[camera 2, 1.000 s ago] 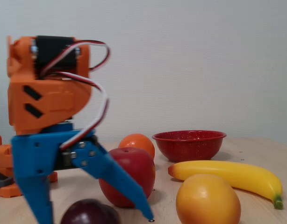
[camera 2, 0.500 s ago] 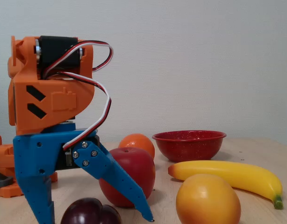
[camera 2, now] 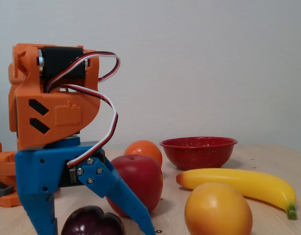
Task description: Put plum in the red bowl.
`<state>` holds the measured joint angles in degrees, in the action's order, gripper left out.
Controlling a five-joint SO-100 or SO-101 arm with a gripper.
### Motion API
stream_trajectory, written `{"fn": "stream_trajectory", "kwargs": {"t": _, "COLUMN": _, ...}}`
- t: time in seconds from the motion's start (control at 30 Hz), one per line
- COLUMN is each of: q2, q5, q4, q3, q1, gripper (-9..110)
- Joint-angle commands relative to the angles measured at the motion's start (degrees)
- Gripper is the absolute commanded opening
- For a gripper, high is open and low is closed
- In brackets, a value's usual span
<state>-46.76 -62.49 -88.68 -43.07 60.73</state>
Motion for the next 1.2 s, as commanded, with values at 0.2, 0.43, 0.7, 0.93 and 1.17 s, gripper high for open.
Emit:
{"fn": "stream_trajectory", "kwargs": {"t": 0.2, "q2": -3.6, "q5": -1.41, "q4": 1.23, "q3": 4.39, "q1": -0.35, "gripper": 38}}
{"fn": "stream_trajectory", "kwargs": {"t": 0.43, "q2": -3.6, "q5": -1.67, "q4": 1.32, "q3": 4.31, "q1": -0.53, "gripper": 34}}
{"fn": "stream_trajectory", "kwargs": {"t": 0.7, "q2": -3.52, "q5": -1.93, "q4": 1.32, "q3": 4.04, "q1": -0.79, "gripper": 29}}
{"fn": "stream_trajectory", "kwargs": {"t": 0.93, "q2": -3.52, "q5": -3.43, "q4": 0.88, "q3": 3.96, "q1": -1.05, "gripper": 15}}
{"fn": "stream_trajectory", "kwargs": {"t": 1.17, "q2": -3.87, "q5": -5.01, "q4": -0.62, "q3": 3.96, "q1": -0.88, "gripper": 0}}
